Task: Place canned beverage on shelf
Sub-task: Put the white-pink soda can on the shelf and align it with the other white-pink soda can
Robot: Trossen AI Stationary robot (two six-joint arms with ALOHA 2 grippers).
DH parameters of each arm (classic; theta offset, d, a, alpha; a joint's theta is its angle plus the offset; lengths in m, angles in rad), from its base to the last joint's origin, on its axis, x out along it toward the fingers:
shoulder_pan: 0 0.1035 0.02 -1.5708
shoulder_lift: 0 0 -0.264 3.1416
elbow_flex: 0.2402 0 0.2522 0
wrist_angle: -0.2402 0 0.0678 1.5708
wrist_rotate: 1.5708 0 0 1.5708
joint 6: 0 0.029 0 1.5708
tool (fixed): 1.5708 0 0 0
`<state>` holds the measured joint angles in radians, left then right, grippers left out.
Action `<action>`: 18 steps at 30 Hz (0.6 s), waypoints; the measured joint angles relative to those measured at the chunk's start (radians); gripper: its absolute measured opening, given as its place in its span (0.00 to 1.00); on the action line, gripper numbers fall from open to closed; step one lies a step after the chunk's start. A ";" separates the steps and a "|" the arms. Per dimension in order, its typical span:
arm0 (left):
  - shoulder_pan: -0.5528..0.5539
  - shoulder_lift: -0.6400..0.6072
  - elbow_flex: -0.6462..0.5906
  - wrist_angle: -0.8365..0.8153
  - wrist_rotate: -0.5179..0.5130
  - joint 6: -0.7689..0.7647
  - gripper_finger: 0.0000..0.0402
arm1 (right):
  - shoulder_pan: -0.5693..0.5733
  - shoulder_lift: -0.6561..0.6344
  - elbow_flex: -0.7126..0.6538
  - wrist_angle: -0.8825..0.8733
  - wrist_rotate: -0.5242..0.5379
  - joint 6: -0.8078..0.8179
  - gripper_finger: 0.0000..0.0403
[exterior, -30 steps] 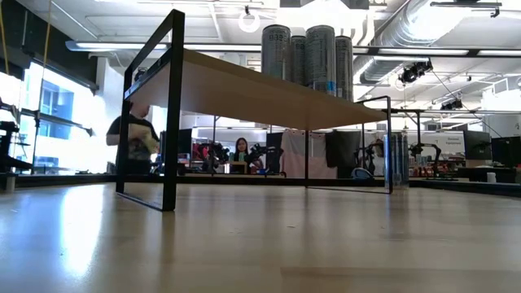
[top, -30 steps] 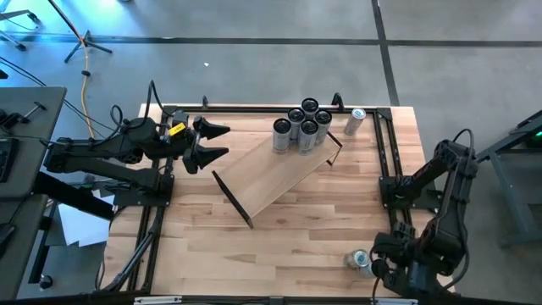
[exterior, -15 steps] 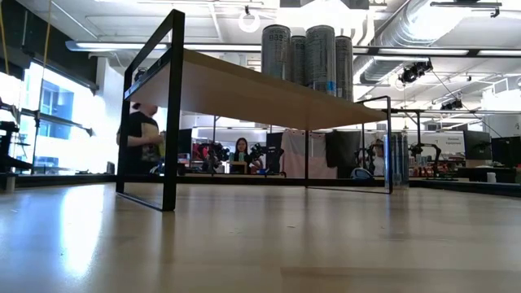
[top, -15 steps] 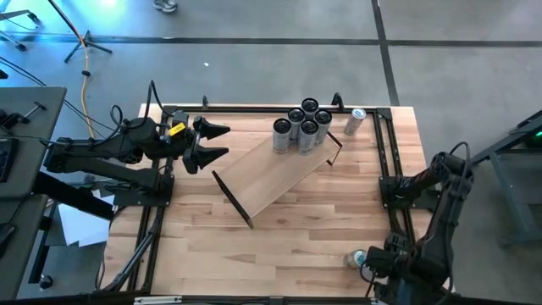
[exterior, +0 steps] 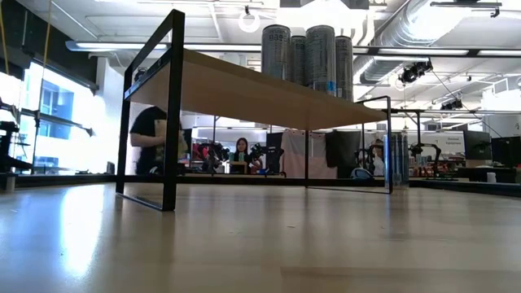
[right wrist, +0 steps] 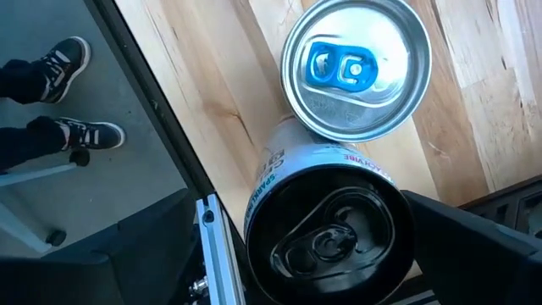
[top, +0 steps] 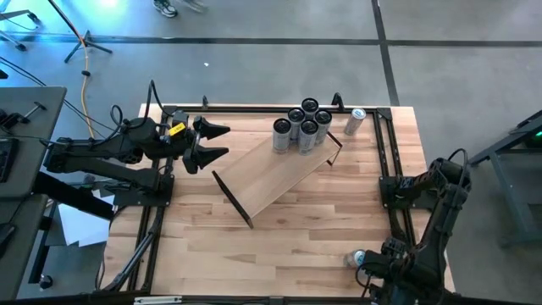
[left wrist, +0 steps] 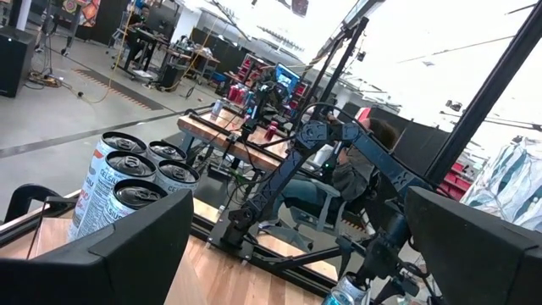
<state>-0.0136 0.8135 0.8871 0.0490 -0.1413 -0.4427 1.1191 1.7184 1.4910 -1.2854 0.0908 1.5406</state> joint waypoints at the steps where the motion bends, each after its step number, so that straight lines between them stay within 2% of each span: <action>1: 0.000 0.000 0.000 0.000 0.000 0.000 0.99 | 0.000 0.000 0.000 -0.001 -0.004 0.000 0.95; 7: 0.000 0.000 0.000 0.000 0.000 0.000 0.99 | 0.000 0.000 0.000 -0.016 -0.017 0.000 0.86; 18: 0.000 0.000 0.000 0.000 0.000 0.000 0.99 | -0.002 0.000 0.000 -0.017 -0.032 -0.014 0.61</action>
<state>-0.0139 0.8135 0.8871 0.0490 -0.1413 -0.4427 1.1172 1.7180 1.4910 -1.3022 0.0589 1.5261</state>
